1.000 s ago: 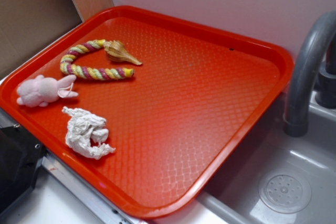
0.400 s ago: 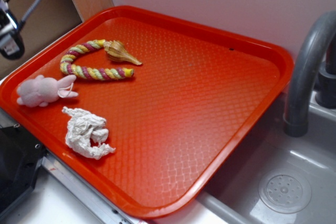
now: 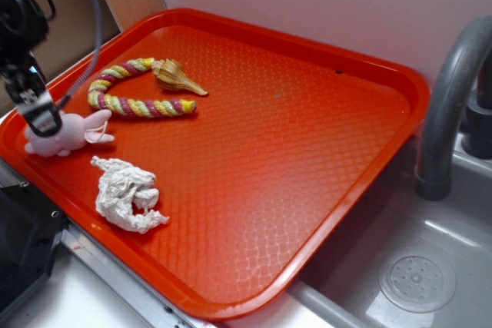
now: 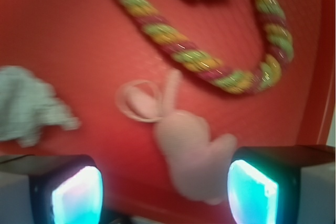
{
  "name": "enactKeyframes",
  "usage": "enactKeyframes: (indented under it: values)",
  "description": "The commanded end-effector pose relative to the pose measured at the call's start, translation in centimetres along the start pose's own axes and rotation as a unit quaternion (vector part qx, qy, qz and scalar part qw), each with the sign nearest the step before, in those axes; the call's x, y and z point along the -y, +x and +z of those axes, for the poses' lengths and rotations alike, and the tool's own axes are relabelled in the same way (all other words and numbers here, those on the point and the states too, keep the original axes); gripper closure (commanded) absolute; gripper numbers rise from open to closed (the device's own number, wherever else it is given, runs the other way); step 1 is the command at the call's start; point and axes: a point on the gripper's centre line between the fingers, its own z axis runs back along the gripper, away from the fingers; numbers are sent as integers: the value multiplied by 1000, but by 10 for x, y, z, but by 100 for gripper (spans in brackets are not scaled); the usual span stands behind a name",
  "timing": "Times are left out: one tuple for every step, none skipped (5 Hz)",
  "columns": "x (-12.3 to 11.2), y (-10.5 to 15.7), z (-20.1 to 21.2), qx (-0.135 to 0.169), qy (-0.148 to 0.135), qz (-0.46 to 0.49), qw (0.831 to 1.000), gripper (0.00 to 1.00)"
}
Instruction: Grab the pink bunny.
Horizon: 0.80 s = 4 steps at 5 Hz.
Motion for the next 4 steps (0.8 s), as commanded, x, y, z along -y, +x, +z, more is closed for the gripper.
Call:
enactKeyframes:
  values:
    - [-8,-1,-40,-24,53,-22,998,0]
    - [-5,-9,-53,-42,55,-33,997,0]
    - [-4,-13,-58,-49,63,-30,996,0]
    - [-6,-11,-52,-41,60,-25,997,100]
